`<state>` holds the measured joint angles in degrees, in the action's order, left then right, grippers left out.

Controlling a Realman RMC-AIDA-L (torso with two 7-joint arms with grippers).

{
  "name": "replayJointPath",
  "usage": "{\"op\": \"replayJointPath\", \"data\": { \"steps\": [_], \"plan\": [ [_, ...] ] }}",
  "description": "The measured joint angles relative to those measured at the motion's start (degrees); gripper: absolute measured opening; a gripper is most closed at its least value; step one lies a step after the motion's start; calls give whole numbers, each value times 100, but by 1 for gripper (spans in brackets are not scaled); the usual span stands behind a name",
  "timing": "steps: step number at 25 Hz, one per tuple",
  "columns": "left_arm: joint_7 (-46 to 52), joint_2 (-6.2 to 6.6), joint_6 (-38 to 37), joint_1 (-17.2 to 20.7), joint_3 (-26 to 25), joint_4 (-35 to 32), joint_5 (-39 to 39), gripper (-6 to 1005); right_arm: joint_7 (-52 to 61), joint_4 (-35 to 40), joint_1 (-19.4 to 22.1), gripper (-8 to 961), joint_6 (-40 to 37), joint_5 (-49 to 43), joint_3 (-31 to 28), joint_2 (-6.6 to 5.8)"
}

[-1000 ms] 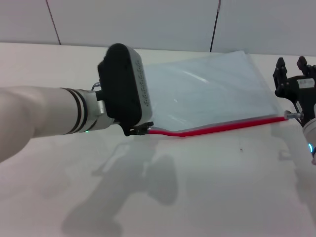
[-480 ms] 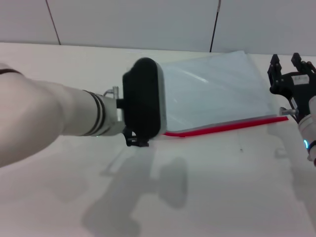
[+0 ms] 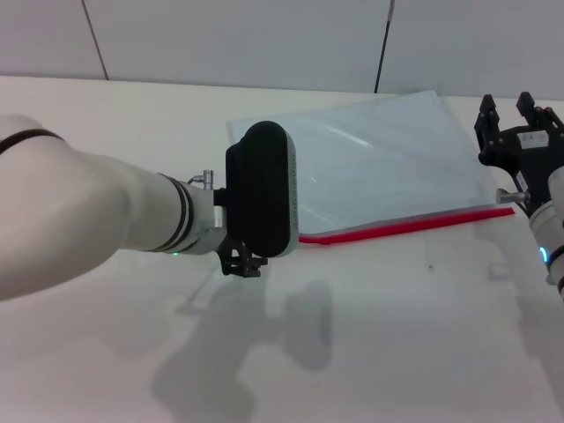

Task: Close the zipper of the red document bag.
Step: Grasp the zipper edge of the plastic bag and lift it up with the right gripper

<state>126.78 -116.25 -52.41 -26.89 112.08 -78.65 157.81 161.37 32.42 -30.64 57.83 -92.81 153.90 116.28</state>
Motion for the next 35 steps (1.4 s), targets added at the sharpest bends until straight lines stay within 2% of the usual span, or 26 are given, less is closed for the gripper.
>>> {"op": "replayJointPath", "data": {
  "steps": [26, 35],
  "plan": [
    [69, -14, 611, -295, -14, 628, 5, 751, 0, 36, -40, 469, -13, 0, 0, 9],
    [82, -12, 1029, -360, 4, 862, -7, 750, 0, 36, -39, 469, -26, 0, 0, 9]
  ]
}}
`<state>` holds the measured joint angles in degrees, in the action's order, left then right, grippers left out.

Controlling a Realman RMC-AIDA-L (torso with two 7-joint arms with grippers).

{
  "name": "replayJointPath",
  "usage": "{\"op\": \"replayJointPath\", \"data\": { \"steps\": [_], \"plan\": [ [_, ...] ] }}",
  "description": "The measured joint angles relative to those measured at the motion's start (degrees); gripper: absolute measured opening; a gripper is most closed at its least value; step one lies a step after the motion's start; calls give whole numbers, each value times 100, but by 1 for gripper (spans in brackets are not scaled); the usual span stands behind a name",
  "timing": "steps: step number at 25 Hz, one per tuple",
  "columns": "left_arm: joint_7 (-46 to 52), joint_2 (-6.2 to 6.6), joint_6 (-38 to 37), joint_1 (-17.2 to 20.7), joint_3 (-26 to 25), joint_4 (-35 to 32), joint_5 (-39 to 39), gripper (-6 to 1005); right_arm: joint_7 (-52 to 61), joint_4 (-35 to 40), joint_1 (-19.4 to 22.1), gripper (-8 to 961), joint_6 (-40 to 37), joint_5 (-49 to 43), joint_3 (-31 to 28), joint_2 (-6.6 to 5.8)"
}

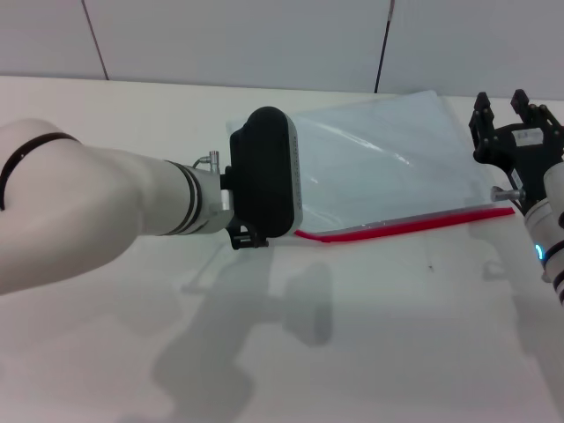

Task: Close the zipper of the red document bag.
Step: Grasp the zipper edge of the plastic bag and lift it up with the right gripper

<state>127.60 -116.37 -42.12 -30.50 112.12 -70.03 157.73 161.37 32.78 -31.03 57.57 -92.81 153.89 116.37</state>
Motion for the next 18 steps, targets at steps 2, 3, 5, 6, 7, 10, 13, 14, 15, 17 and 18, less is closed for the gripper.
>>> {"op": "replayJointPath", "data": {
  "steps": [2, 3, 5, 6, 7, 10, 13, 14, 15, 17, 18],
  "plan": [
    [1, 0, 148, -9, -6, 63, -23, 730, 0, 1, -3, 469, -1, 0, 0, 0],
    [6, 0, 213, -9, -9, 90, -33, 710, 0, 1, -6, 469, -1, 0, 0, 0],
    [42, 0, 349, -13, -13, 139, -45, 670, 0, 1, -15, 469, -1, 0, 0, 0],
    [85, 0, 415, -22, -16, 158, -47, 650, 0, 1, -25, 469, -1, 0, 0, 0],
    [121, 0, 468, -32, -23, 173, -48, 648, 0, 1, -35, 468, -1, 0, 0, 0],
    [262, 0, 588, -126, -33, 319, -50, 643, 0, 1, -50, 468, -1, 32, 0, 0],
    [395, 0, 615, -263, -31, 505, -50, 643, 0, 0, -64, 467, -1, 127, 9, 0],
    [449, 0, 618, -308, -30, 575, -51, 643, 0, 0, -67, 466, -1, 143, 15, 0],
    [484, 0, 619, -344, -30, 624, -52, 643, 0, 0, -68, 466, -1, 147, 15, 0],
    [532, 0, 637, -396, -30, 712, -57, 644, 0, 1, -73, 465, -1, 148, 17, 0],
    [550, 0, 667, -415, -28, 752, -59, 644, 0, 4, -76, 465, -1, 149, 18, 0]
  ]
}}
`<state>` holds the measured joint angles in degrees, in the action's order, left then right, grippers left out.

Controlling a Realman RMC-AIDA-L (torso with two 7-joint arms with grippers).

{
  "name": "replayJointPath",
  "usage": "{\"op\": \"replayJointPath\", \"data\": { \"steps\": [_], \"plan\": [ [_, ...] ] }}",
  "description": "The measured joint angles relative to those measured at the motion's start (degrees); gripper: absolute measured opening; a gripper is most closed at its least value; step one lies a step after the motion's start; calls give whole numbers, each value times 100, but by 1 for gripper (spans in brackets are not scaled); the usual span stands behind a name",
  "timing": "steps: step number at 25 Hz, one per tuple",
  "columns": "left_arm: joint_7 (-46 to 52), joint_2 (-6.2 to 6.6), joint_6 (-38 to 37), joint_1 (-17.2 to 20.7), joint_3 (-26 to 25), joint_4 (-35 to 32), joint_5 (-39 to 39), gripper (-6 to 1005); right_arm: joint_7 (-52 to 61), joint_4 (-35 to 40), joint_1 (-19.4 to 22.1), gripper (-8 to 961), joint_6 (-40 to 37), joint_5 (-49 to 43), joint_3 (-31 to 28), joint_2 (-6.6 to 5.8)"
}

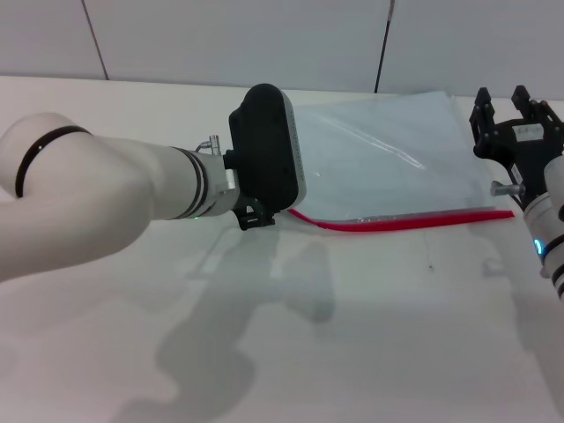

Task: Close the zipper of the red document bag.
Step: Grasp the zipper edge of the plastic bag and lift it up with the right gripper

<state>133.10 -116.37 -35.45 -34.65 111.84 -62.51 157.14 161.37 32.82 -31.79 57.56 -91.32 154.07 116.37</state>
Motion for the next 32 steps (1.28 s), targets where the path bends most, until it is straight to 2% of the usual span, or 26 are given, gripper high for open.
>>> {"op": "replayJointPath", "data": {
  "steps": [7, 13, 21, 26, 28, 29, 30, 32],
  "plan": [
    [44, 0, 293, -36, 50, 172, 37, 644, 0, 16, -3, 462, 0, 1, 8, 0],
    [38, 0, 454, -34, 50, 236, 52, 459, 0, 34, -3, 460, 1, 0, 7, 0],
    [469, -8, 518, -28, 42, 142, 16, 131, 0, 239, 26, 457, 1, 0, 23, -20],
    [586, 0, 472, 129, -16, -241, 49, 81, 0, 578, 53, 455, -13, -3, -9, -78],
    [587, 10, 433, 240, -45, -413, 60, 76, 0, 749, 57, 454, -61, -21, -6, -145],
    [587, 16, 413, 293, -70, -496, 65, 74, 0, 913, 66, 454, -96, -31, 5, -218],
    [587, 19, 398, 350, -98, -596, 69, 71, 0, 1093, 84, 454, -143, -34, 14, -324],
    [580, 25, 384, 488, -166, -871, 75, 67, 0, 1575, 136, 453, -275, -37, 24, -634]
  ]
}}
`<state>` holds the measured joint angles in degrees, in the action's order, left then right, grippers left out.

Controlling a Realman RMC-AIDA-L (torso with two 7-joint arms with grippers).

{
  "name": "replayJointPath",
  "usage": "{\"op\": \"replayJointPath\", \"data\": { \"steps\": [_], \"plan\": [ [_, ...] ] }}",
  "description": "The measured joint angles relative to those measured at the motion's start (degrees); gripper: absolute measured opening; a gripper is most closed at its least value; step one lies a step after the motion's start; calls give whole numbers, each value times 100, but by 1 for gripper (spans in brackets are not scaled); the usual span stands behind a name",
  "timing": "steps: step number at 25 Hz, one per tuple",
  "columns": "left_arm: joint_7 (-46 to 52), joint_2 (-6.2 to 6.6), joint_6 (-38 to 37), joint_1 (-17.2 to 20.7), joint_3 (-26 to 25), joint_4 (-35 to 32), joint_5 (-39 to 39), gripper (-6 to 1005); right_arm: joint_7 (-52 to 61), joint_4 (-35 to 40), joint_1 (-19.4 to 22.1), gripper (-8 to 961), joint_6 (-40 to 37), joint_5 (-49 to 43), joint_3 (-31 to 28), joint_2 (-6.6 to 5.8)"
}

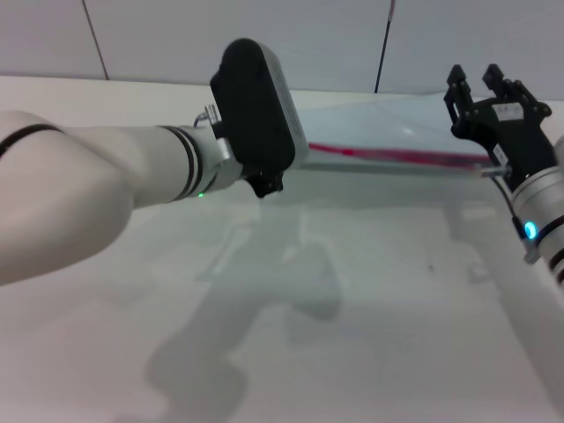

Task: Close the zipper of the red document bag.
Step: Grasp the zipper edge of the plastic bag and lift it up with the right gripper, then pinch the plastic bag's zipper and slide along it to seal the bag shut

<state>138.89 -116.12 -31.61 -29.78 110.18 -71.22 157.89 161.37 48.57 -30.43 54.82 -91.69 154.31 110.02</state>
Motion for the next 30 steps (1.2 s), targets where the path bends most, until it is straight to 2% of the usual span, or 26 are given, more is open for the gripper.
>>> {"op": "replayJointPath", "data": {
  "steps": [1, 6, 9, 11, 17, 19, 27, 30],
  "plan": [
    [-11, 2, -3, 62, -21, -117, 0, 64, 0, 282, 29, 453, -105, -3, -3, -203],
    [-46, 6, -40, 331, -145, -546, 0, 54, 0, 1173, 40, 451, -846, -244, -63, -853],
    [-57, 9, -47, 474, -193, -814, 4, 55, 0, 1524, 40, 450, -1349, -529, -253, -1103],
    [-60, 23, -50, 574, -220, -1043, 26, 55, 0, 1675, 58, 449, -1656, -747, -420, -1187],
    [-69, 27, -70, 723, -345, -1350, 112, 54, 0, 2286, 213, 447, -2833, -1680, -1119, -1352],
    [-70, 18, -74, 728, -355, -1391, 134, 54, -1, 2502, 322, 446, -3219, -2016, -1405, -1367],
    [-74, 9, -74, 737, -335, -1439, 139, 55, -37, 3167, 450, 443, -4972, -2995, -2353, -1326],
    [-73, 10, -74, 736, -319, -1491, 118, 54, -58, 3246, 414, 442, -5644, -3315, -2671, -1244]
  ]
}}
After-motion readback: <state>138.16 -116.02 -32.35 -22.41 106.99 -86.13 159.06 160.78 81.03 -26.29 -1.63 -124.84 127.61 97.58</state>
